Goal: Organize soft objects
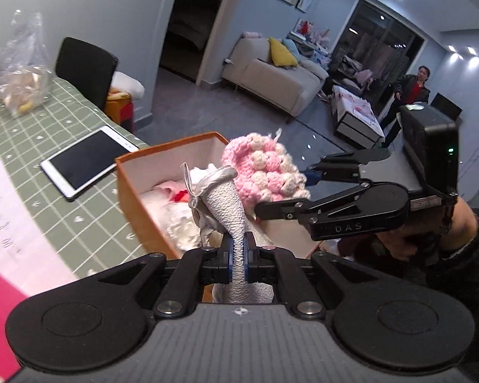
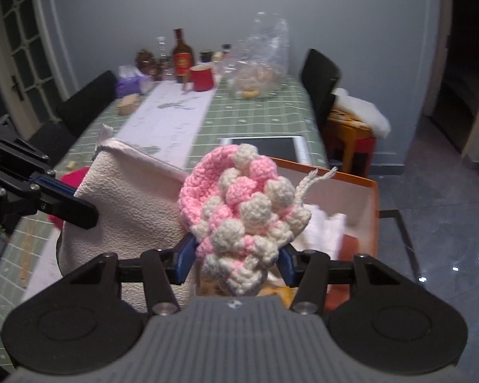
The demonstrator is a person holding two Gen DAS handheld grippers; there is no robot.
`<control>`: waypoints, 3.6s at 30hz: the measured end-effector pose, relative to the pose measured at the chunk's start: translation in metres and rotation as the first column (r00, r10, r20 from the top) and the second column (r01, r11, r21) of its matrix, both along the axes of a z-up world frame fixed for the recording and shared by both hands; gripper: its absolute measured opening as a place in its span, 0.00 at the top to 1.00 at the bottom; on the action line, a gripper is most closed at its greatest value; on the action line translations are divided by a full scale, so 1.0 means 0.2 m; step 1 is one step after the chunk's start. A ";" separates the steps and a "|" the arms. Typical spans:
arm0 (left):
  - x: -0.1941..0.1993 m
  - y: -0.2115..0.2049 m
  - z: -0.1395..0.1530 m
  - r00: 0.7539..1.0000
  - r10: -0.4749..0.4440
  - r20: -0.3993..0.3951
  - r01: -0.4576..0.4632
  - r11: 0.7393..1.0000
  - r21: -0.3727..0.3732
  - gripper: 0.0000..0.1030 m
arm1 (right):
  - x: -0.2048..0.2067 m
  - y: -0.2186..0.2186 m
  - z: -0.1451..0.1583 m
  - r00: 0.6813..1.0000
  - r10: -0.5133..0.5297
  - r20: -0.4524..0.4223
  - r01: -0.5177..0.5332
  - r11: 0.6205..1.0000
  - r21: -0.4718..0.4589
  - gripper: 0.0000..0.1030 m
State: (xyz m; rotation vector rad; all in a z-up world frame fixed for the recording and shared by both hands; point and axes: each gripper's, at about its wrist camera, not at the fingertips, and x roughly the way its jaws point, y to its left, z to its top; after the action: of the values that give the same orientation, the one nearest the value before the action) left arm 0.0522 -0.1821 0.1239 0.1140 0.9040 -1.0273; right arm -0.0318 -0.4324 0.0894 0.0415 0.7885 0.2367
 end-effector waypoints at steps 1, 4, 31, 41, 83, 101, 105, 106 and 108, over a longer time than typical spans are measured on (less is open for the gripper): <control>0.01 -0.06 -0.04 1.000 -0.007 -0.005 0.007 1.000 0.011 0.94 | 0.00 -0.04 -0.02 1.000 -0.023 -0.005 0.023 1.000 -0.020 0.49; 0.06 -0.21 -0.17 0.999 -0.018 -0.033 0.019 1.000 0.024 0.94 | 0.02 -0.11 -0.08 0.997 -0.061 -0.038 0.059 0.996 -0.063 0.49; -0.10 -0.54 -0.59 0.981 -0.099 0.168 0.014 0.896 0.444 0.40 | 0.15 -0.02 -0.60 0.945 0.047 -0.323 -0.126 0.966 -0.228 0.34; -0.18 -0.46 -0.45 0.962 -0.005 0.273 -0.098 0.927 0.361 0.18 | 0.12 -0.04 -0.54 0.958 0.006 -0.286 -0.074 0.970 -0.230 0.18; -0.29 -0.17 -0.45 0.890 0.395 0.229 -0.437 0.882 0.177 0.00 | -0.14 0.01 -0.32 0.915 -0.401 -0.045 0.395 0.914 -0.093 0.03; -0.28 -0.22 -0.45 0.903 0.380 0.202 -0.429 0.829 0.358 0.00 | -0.06 0.04 -0.44 0.891 -0.377 -0.254 0.367 0.926 -0.087 0.03; -0.26 -0.22 -0.49 0.895 0.399 0.197 -0.445 0.778 0.443 0.00 | -0.01 0.09 -0.49 0.886 -0.341 -0.313 0.324 0.940 -0.107 0.03; -0.26 -0.21 -0.49 0.893 0.405 0.198 -0.450 0.766 0.459 0.00 | 0.01 0.10 -0.51 0.876 -0.339 -0.344 0.324 0.941 -0.102 0.03; -0.26 -0.20 -0.49 0.892 0.400 0.211 -0.452 0.759 0.468 0.00 | 0.03 0.10 -0.53 0.866 -0.326 -0.379 0.321 0.944 -0.078 0.03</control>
State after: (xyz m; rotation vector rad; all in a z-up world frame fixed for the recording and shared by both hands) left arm 0.0006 -0.2223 0.0266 0.3811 1.0347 -0.3308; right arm -0.0266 -0.4122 -0.0164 0.2136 1.1636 -0.1029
